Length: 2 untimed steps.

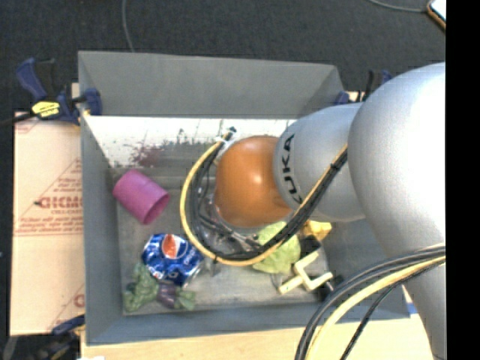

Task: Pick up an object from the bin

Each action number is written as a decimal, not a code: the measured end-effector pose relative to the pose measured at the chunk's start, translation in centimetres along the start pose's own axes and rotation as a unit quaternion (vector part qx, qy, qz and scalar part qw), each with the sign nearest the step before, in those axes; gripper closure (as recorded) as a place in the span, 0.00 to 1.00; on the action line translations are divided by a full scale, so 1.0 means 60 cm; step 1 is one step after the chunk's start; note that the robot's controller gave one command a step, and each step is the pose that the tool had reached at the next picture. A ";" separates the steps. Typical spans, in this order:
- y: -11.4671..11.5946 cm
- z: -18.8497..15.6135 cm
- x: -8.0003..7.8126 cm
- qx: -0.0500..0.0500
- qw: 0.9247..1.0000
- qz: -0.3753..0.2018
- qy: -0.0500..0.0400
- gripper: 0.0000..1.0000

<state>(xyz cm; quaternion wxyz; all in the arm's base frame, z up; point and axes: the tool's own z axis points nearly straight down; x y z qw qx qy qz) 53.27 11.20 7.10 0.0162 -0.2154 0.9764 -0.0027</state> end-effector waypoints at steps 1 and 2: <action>0.000 0.000 0.000 0.000 1.000 0.000 0.000 1.00; 0.017 -0.008 -0.025 0.004 1.000 -0.017 -0.005 1.00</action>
Offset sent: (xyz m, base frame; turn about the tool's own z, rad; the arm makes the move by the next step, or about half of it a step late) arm -0.0302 0.0530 0.0014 -0.0571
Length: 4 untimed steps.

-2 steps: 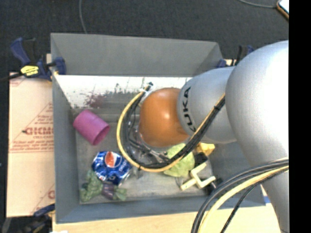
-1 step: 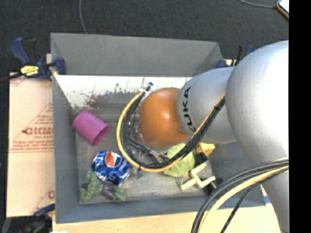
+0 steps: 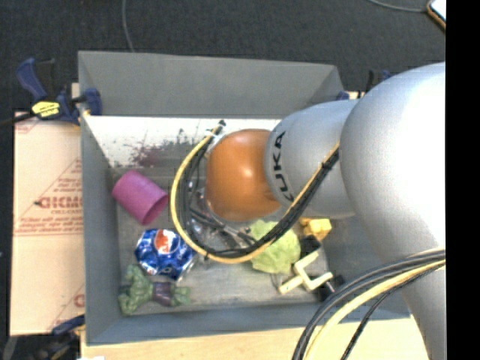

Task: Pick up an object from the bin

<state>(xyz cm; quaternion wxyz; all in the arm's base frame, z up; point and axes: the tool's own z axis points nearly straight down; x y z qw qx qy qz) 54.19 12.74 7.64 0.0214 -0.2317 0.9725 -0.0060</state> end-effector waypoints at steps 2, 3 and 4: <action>0.046 0.010 -0.055 0.007 1.000 -0.001 0.005 1.00; 0.046 0.010 -0.055 0.006 1.000 0.000 0.005 1.00; 0.046 0.009 -0.056 0.007 1.000 0.001 0.005 1.00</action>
Offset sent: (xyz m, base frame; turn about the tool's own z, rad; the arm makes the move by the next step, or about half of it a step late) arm 0.0136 0.0505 -0.0064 -0.0064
